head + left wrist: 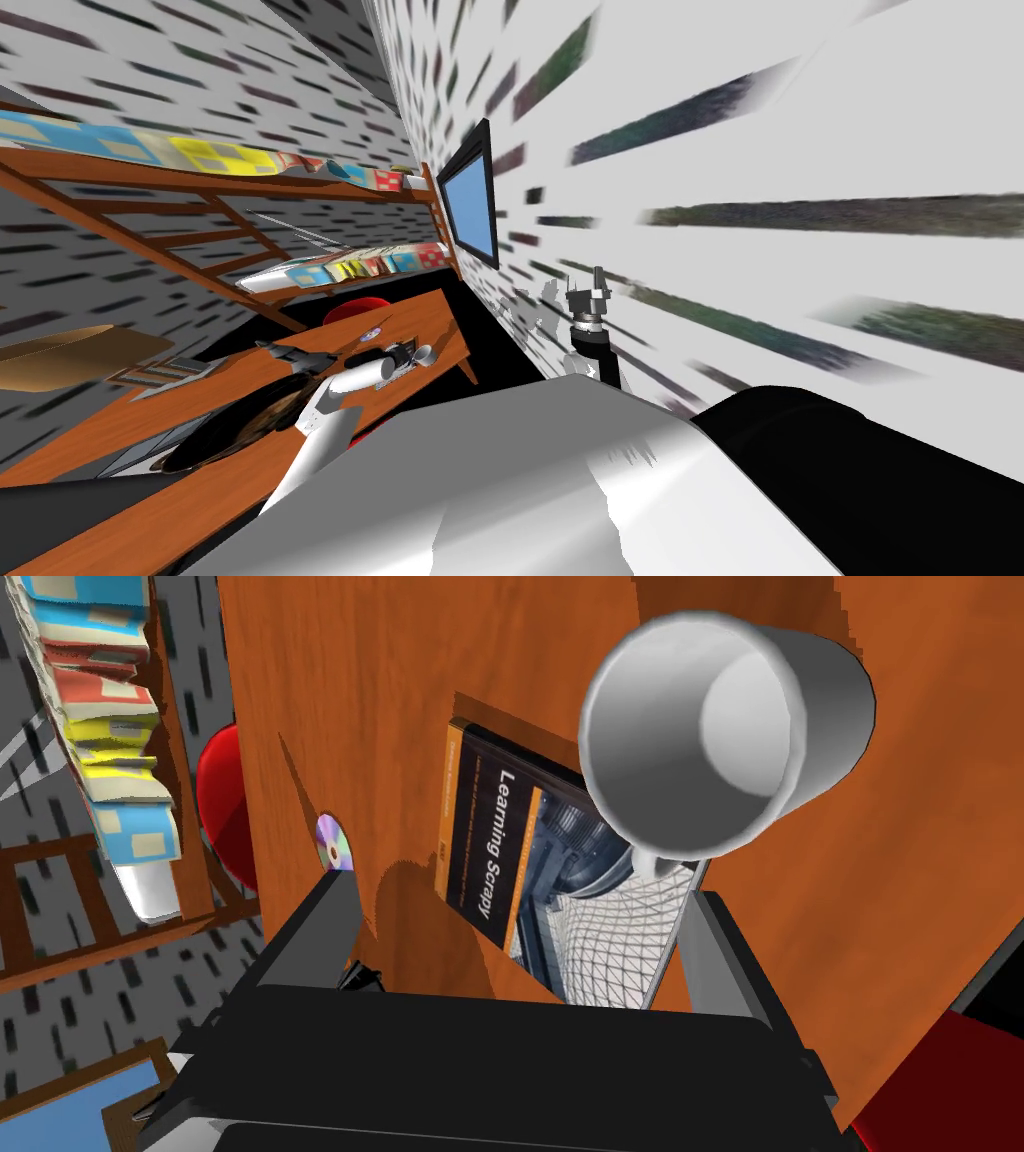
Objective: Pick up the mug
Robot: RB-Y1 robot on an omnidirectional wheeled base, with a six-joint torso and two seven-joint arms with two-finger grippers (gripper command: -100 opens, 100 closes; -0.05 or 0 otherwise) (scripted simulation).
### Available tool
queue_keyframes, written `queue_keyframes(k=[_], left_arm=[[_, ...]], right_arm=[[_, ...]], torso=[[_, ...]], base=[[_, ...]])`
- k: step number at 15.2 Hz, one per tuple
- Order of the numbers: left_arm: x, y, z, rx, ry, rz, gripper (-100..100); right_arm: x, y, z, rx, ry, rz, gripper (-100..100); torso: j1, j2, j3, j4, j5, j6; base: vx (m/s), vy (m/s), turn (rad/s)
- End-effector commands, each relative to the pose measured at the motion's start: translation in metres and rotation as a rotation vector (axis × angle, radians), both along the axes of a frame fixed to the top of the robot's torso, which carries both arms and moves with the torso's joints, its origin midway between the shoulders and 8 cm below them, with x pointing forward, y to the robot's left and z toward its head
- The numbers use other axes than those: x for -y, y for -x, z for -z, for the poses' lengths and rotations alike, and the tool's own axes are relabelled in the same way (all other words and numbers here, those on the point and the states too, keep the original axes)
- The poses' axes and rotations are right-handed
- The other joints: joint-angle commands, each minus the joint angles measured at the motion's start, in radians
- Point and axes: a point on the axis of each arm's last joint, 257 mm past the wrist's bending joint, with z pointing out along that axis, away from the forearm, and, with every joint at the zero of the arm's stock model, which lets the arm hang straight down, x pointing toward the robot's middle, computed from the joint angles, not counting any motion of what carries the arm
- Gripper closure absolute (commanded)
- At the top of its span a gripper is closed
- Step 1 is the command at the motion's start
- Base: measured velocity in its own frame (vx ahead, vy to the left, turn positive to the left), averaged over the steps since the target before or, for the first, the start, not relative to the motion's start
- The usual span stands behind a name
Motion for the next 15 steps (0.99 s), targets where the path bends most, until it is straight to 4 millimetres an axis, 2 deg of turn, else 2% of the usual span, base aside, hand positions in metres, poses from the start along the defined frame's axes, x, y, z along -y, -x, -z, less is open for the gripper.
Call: queue_keyframes(k=[1,7,15], left_arm=[[-0.003,0.006,0.013,-0.049,0.052,-0.038,-100],[-0.002,0.029,0.041,-0.172,0.142,-0.102,-100],[0.005,0.055,0.066,-0.312,0.256,-0.180,-100]], right_arm=[[0.000,0.000,0.000,0.000,0.000,0.000,0],[0.000,0.000,0.000,0.000,0.000,0.000,0],[0.000,0.000,0.000,0.000,0.000,0.000,0]], torso=[[0.000,0.000,0.000,0.000,0.000,0.000],[0.001,0.000,0.000,0.000,0.000,0.000],[0.001,0.000,0.000,0.000,0.000,0.000]], base=[[0.045,-0.055,-0.021],[0.044,-0.038,-0.010],[0.041,-0.025,-0.010]])
